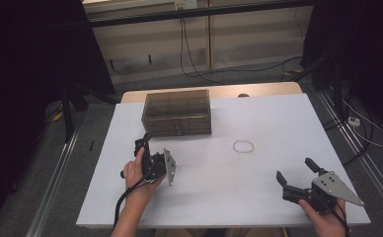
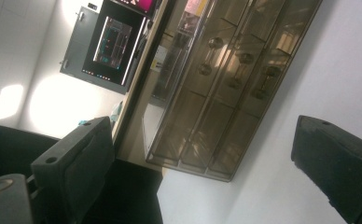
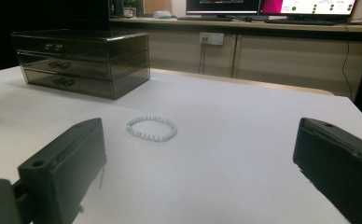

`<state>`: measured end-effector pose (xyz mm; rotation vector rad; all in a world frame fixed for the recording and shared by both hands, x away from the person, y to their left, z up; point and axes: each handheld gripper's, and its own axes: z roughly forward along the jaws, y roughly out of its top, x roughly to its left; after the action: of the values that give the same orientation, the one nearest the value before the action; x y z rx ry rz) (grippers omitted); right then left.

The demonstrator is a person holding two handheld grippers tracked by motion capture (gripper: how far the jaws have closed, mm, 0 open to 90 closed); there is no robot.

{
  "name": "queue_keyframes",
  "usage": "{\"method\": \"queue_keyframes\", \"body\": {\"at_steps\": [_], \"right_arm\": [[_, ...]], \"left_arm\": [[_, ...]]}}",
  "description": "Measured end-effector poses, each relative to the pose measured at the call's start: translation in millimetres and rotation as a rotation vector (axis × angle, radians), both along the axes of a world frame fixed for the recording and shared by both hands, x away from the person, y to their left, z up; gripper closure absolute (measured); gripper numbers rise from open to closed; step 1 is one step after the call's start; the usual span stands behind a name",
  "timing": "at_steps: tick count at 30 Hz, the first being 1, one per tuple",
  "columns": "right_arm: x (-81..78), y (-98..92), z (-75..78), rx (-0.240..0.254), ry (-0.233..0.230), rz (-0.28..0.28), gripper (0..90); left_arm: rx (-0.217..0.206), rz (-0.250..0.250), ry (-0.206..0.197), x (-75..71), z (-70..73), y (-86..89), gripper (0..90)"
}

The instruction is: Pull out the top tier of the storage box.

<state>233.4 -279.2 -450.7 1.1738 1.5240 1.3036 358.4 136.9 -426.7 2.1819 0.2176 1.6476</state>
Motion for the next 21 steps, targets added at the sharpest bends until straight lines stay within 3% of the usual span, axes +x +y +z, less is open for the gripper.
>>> {"method": "queue_keyframes", "body": {"at_steps": [3, 13, 21], "right_arm": [[0.0, -0.1, 0.0, -0.001, -0.001, -0.001, 1.4], [-0.4, -0.7, 0.1, 0.000, 0.000, 0.003, 1.4], [-0.5, -0.5, 0.5, -0.002, -0.005, 0.004, 1.4]], "left_arm": [[0.020, 0.004, 0.007, 3.4, 0.8, -2.3, 5.9], [0.021, -0.020, -0.005, 12.7, 5.2, -11.9, 6.3], [0.048, -0.010, -0.013, 19.5, 8.3, -17.6, 6.3]]}}
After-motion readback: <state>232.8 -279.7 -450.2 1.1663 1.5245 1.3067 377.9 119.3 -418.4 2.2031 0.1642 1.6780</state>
